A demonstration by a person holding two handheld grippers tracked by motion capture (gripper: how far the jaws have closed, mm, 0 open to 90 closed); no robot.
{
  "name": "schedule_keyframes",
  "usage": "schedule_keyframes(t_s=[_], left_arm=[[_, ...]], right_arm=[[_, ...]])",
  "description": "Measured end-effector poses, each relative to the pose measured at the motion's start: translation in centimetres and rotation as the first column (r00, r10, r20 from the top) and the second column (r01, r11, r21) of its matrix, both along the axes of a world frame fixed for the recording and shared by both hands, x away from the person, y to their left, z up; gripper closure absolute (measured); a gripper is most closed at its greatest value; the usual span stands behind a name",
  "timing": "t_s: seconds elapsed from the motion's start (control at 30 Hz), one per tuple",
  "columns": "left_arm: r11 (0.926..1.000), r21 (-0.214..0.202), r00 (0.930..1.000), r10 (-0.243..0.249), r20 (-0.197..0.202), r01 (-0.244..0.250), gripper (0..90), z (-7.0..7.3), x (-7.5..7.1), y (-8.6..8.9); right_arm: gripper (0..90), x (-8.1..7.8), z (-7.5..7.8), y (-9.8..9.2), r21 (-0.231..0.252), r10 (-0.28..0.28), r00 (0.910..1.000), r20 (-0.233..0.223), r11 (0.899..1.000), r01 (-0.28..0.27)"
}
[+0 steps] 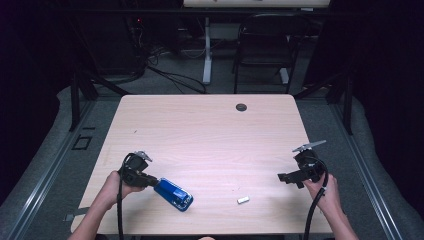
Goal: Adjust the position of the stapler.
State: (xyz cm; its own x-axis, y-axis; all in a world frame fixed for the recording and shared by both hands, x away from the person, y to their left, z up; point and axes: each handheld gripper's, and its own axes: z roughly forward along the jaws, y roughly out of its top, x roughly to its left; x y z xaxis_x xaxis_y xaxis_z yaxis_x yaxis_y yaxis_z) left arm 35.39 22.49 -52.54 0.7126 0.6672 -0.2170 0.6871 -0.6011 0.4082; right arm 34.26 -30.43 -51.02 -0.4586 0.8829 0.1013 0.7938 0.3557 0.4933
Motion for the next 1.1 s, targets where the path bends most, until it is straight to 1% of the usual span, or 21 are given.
schedule_keyframes(t_s=[0.07,0.1,0.17,0.2,0.3,0.37,0.43,0.5,0.53,0.57,0.6,0.7,0.8,0.83,0.9,0.93,0.97,1.0,1.03,1.07,1.1], left_arm=[[0.9999,0.010,0.9996,-0.007,0.027,0.006,81.7,0.4,-0.4,-0.2],[0.9999,0.011,0.9992,-0.006,0.038,0.006,84.4,0.6,-0.6,-0.3],[0.9993,0.035,0.9973,-0.019,0.071,0.016,85.8,1.0,-1.2,-0.7],[0.9995,0.024,0.9968,-0.022,0.077,0.020,87.8,1.1,-1.4,-0.8],[0.9988,0.022,0.9959,-0.044,0.079,0.043,90.0,1.2,-2.2,-1.0],[0.9977,0.016,0.9956,-0.068,0.066,0.067,90.0,1.1,-2.6,-1.2],[0.9964,-0.011,0.9953,-0.084,0.049,0.084,90.0,1.0,-3.0,-1.4],[0.9930,-0.028,0.9929,-0.114,0.034,0.115,90.0,0.9,-3.4,-2.0],[0.9913,-0.027,0.9913,-0.128,0.029,0.129,90.0,0.7,-3.6,-2.4],[0.9891,-0.013,0.9889,-0.146,0.027,0.147,90.0,0.5,-3.8,-2.9],[0.9867,0.006,0.9863,-0.163,0.026,0.163,90.0,0.4,-4.0,-3.5],[0.9764,0.030,0.9762,-0.215,0.030,0.214,89.9,-0.2,-4.6,-5.3],[0.9584,0.100,0.9604,-0.274,0.052,0.268,89.8,-0.8,-5.3,-7.1],[0.9540,0.104,0.9560,-0.288,0.055,0.281,89.8,-0.9,-5.4,-7.5],[0.9513,0.100,0.9520,-0.299,0.066,0.292,89.9,-1.1,-5.6,-8.0],[0.9526,0.093,0.9521,-0.297,0.073,0.290,89.9,-1.1,-5.6,-8.2],[0.9541,0.100,0.9522,-0.291,0.091,0.282,90.0,-1.1,-5.6,-8.3],[0.9535,0.101,0.9515,-0.293,0.094,0.284,90.0,-1.1,-5.6,-8.4],[0.9540,0.091,0.9513,-0.294,0.093,0.286,90.0,-1.2,-5.4,-8.5],[0.9563,0.074,0.9532,-0.289,0.089,0.283,90.0,-1.3,-5.3,-8.6],[0.9575,0.069,0.9528,-0.286,0.102,0.280,90.0,-1.4,-5.1,-8.9]], right_arm=[[5.9,0.0,0.0,0.0,0.003,-0.001,1.0000,0.000,1.000,0.001],[5.9,0.0,0.0,0.0,0.004,-0.001,1.0000,0.000,1.000,0.001],[5.9,0.0,0.0,0.0,0.006,-0.001,1.0000,0.002,1.000,0.001],[6.0,0.0,0.0,0.0,0.006,-0.001,1.0000,0.003,1.000,0.001],[6.1,0.1,0.0,0.0,-0.003,0.008,1.0000,-0.004,1.000,-0.008],[6.1,0.1,0.0,0.0,-0.009,0.010,0.9999,-0.004,1.000,-0.010],[6.2,0.0,0.0,0.1,-0.003,0.004,1.0000,0.003,1.000,-0.004],[6.2,0.0,0.0,0.1,-0.005,0.006,1.0000,0.002,1.000,-0.006],[6.2,0.0,0.0,0.1,-0.002,0.003,1.0000,0.004,1.000,-0.003],[6.3,0.0,0.0,0.0,-0.011,0.009,1.0000,-0.001,1.000,-0.009],[6.3,0.0,0.0,0.0,-0.005,0.009,1.0000,-0.002,1.000,-0.009],[6.3,0.1,0.0,0.0,-0.004,0.007,1.0000,-0.003,1.000,-0.007],[6.4,0.1,-0.1,0.2,-0.001,0.005,1.0000,-0.008,1.000,-0.005],[6.4,0.1,-0.1,0.2,-0.002,0.007,0.9999,-0.010,1.000,-0.007],[6.4,0.1,-0.1,0.2,-0.005,0.011,0.9999,-0.012,1.000,-0.011],[6.4,0.1,-0.1,0.2,-0.003,0.010,0.9999,-0.011,1.000,-0.010],[6.4,0.1,-0.1,0.2,-0.002,0.006,0.9999,-0.010,1.000,-0.006],[6.4,0.1,-0.2,0.2,0.000,0.008,0.9999,-0.012,1.000,-0.008],[6.4,0.1,-0.2,0.2,0.000,0.003,0.9999,-0.011,1.000,-0.003],[6.4,0.2,-0.3,0.2,0.001,0.005,0.9999,-0.009,1.000,-0.005],[6.4,0.2,-0.2,0.3,-0.006,0.014,0.9998,-0.016,1.000,-0.014]])
